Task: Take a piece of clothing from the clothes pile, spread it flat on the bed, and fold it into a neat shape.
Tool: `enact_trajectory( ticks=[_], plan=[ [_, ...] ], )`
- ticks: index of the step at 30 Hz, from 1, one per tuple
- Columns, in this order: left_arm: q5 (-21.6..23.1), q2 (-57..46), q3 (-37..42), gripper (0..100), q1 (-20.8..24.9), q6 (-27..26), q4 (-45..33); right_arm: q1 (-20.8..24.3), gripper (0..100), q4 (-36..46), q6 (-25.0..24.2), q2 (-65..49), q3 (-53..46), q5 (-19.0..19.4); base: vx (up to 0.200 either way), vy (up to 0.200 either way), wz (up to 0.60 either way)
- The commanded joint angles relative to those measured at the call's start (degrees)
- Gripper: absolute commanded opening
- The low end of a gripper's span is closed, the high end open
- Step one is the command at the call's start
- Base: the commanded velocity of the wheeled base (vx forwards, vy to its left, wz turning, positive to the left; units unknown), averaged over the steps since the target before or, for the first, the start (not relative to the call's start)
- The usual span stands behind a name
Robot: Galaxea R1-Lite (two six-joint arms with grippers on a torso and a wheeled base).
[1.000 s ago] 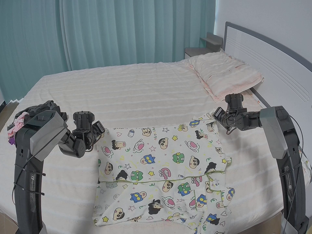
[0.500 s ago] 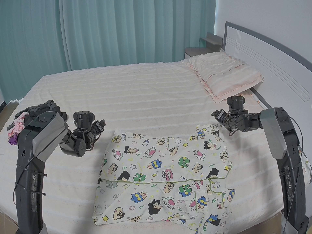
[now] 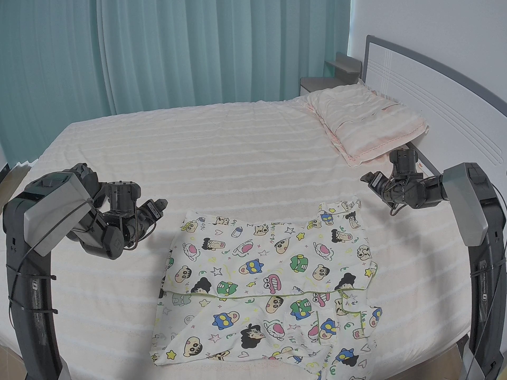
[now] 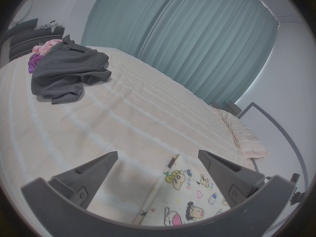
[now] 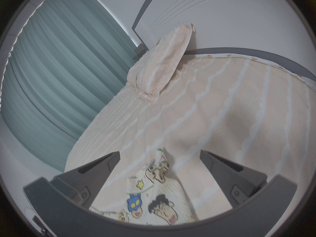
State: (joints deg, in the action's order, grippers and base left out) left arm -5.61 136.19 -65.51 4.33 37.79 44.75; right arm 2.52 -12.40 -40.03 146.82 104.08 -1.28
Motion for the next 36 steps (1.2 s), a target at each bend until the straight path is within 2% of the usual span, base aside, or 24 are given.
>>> enact_trajectory(
  ticks=[1, 2, 3, 4, 5, 6, 9, 11, 14, 17, 20, 24, 28, 36],
  plan=[
    [9.47, -19.56, 23.41, 100, 1.03, 5.10, 4.73, -0.77, 100, -18.54, 7.43, -20.61, -40.71, 5.85, 0.000, 0.000, 0.00],
    [10.09, -21.32, 26.40, 100, 1.65, 6.07, 6.14, -0.68, 100, -21.97, 9.36, -22.28, -46.16, 5.94, 0.000, 0.000, 0.00],
    [10.09, -21.32, 26.40, 100, 1.65, 6.07, 6.14, -0.68, 100, -21.97, 9.36, -22.28, -46.16, 5.94, 0.000, 0.000, 0.00],
    [10.27, -24.31, 31.32, 100, 2.97, 8.44, 8.60, -0.59, 100, -27.86, 12.00, -24.74, -55.22, 6.11, 0.000, 0.000, 0.00],
    [10.18, -25.80, 34.05, 100, 4.11, 9.58, 9.74, -0.59, 100, -30.58, 13.05, -26.06, -59.70, 6.11, 0.000, 0.000, 0.00],
    [10.18, -26.15, 34.75, 100, 4.46, 9.85, 10.09, -0.59, 100, -31.20, 13.40, -26.41, -60.84, 6.11, 0.000, 0.000, 0.00],
    [9.74, -31.25, 42.66, 100, 8.06, 12.22, 12.47, -0.59, 100, -37.52, 14.99, -30.37, -73.41, 6.11, 0.000, 0.000, 0.00],
    [9.56, -32.39, 44.07, 100, 9.47, 12.75, 12.47, -0.50, 100, -38.58, 15.16, -31.16, -76.05, 6.20, 0.000, 0.000, 0.00],
    [7.45, -37.14, 47.67, 100, 14.04, 18.72, 12.47, 1.96, 100, -41.13, 13.49, -31.51, -82.64, 5.94, 0.000, 0.000, 0.00],
    [6.75, -39.43, 48.90, 100, 15.98, 22.33, 12.29, 4.16, 100, -42.62, 10.94, -31.51, -85.89, 5.76, 0.000, 0.000, 0.00],
    [6.31, -39.87, 50.22, 100, 17.29, 22.41, 12.38, 6.79, 100, -44.03, 8.22, -31.69, -88.88, 5.67, 0.000, 0.000, 0.00],
    [5.08, -39.43, 51.45, 100, 18.17, 22.59, 12.47, 12.24, 100, -50.53, 2.86, -31.16, -94.33, 5.59, 0.000, 0.000, 0.00],
    [5.17, -39.34, 51.98, 100, 18.61, 22.68, 12.47, 14.62, 100, -55.54, -2.07, -29.75, -96.00, 5.50, 0.000, 0.000, 0.00],
    [5.17, -38.37, 52.94, 100, 19.14, 22.85, 12.55, 17.60, 100, -64.24, -4.79, -24.57, -96.61, 4.18, 0.000, 0.000, 0.00]
  ],
)
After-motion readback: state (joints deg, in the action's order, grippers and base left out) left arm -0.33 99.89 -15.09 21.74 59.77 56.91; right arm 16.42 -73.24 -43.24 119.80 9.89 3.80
